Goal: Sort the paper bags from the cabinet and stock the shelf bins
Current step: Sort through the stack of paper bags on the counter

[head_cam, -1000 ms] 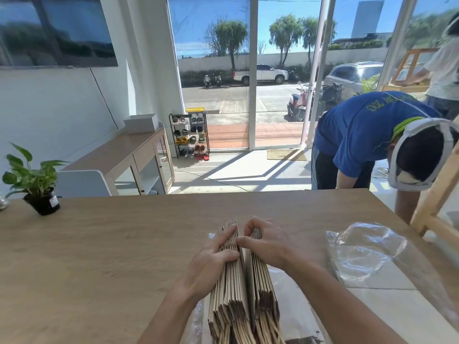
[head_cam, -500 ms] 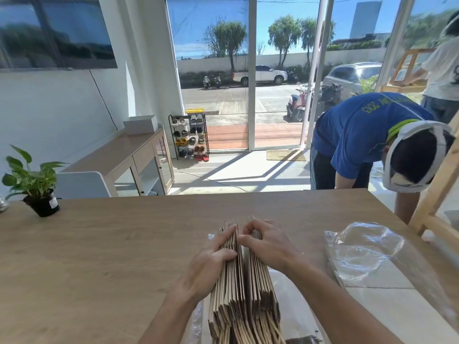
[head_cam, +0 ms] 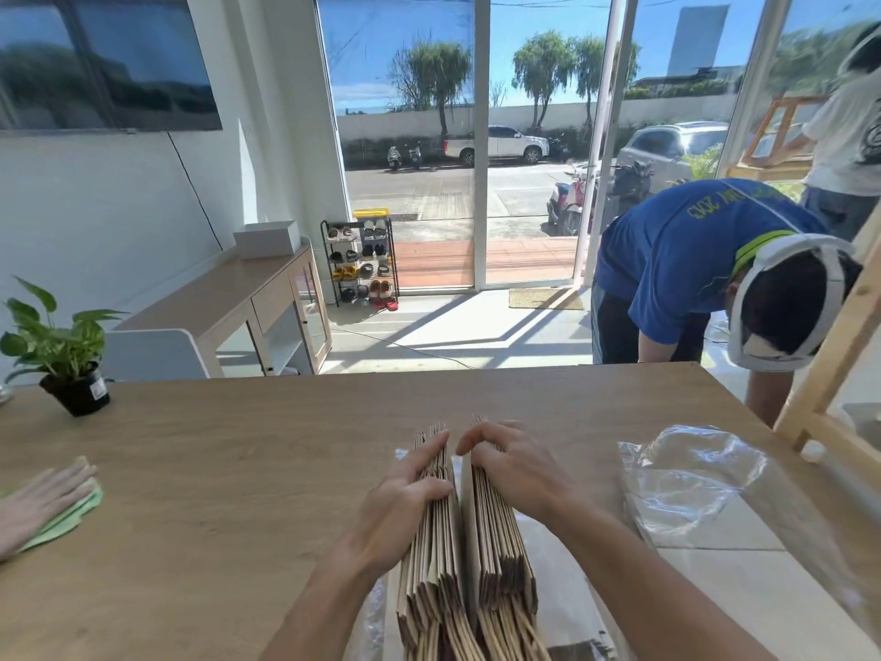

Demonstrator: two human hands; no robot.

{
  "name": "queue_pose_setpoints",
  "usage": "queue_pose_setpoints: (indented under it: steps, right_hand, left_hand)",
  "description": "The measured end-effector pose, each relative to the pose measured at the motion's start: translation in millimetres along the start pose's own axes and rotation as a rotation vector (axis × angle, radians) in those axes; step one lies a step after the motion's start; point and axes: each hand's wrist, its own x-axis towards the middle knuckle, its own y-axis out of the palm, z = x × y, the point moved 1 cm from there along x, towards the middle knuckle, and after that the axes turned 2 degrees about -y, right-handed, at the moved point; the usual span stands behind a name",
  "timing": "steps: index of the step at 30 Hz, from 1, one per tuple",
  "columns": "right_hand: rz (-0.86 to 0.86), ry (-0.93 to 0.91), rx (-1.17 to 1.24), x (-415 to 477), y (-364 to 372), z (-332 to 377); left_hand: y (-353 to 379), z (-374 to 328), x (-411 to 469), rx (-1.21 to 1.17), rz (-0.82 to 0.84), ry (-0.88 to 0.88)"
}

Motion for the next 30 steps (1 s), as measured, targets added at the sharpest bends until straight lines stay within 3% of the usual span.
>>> queue_pose_setpoints:
  steps: [30]
  right_hand:
    - [0.006,0.036,-0.076,0.6,1.4,7.2]
  left_hand:
    - [0.0,0.6,-4.5,0.043,0.023,0.011]
